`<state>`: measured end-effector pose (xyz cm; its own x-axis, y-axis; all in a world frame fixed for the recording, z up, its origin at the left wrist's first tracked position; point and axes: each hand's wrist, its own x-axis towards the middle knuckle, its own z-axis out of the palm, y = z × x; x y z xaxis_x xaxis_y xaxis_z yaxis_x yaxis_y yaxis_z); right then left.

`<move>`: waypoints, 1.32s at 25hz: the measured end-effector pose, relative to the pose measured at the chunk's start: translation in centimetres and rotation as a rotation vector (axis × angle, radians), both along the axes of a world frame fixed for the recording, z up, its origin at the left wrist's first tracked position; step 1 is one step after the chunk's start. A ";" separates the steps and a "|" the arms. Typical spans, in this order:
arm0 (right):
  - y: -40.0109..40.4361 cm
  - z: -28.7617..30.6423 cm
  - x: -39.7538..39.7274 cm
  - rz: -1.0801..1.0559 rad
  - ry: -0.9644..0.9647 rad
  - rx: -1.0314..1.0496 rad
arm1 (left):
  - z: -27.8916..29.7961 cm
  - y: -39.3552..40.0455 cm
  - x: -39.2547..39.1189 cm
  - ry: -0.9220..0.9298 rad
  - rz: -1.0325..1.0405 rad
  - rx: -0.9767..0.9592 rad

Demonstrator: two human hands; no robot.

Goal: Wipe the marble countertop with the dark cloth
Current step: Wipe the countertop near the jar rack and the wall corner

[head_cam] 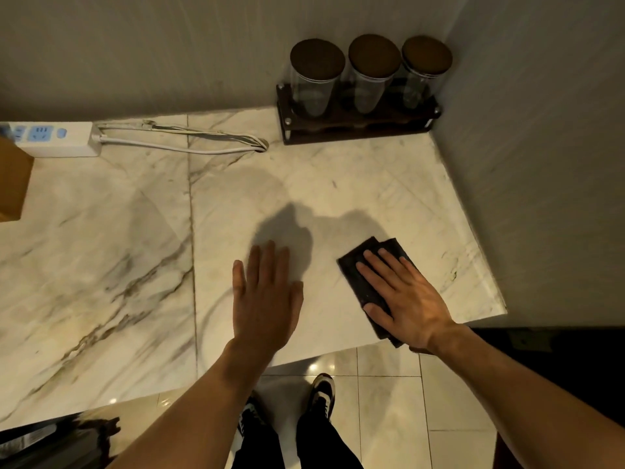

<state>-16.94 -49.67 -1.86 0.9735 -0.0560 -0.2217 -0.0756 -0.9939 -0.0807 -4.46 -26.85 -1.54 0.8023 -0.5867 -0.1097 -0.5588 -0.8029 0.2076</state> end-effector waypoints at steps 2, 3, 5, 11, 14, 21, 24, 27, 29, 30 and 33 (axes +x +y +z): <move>-0.9 0.0 0.8 0.047 0.007 -0.003 | -0.3 -0.6 -0.1 0.010 0.002 0.016; -1.3 0.0 1.2 0.063 0.007 -0.006 | -0.5 -0.8 -0.1 0.008 0.002 0.030; -2.0 0.0 2.3 0.082 0.008 -0.012 | -0.7 -0.9 -0.3 -0.007 0.007 0.073; -3.6 -0.1 6.3 0.072 -0.001 0.000 | -0.9 -1.0 0.0 0.007 0.022 0.165; -4.4 -0.2 8.8 0.044 -0.017 0.017 | -0.8 -1.0 0.0 0.005 0.017 0.076; -5.8 -1.0 15.3 -0.095 -0.071 0.030 | -1.3 -1.1 0.3 0.023 0.051 0.092; -6.4 -1.2 17.6 -0.200 -0.098 0.044 | -1.3 -1.2 0.2 0.023 0.052 0.123; -6.8 -1.3 19.3 -0.317 -0.104 0.030 | -1.3 -1.3 0.2 0.018 0.058 0.127; -6.6 -1.3 19.7 -0.404 -0.112 0.036 | -1.3 -1.3 0.2 0.014 0.063 0.120; -6.4 -1.3 19.9 -0.446 -0.117 0.041 | -1.3 -1.3 0.2 0.016 0.064 0.119; -5.8 -1.2 20.0 -0.587 -0.140 0.063 | -1.3 -1.3 0.2 0.019 0.074 0.117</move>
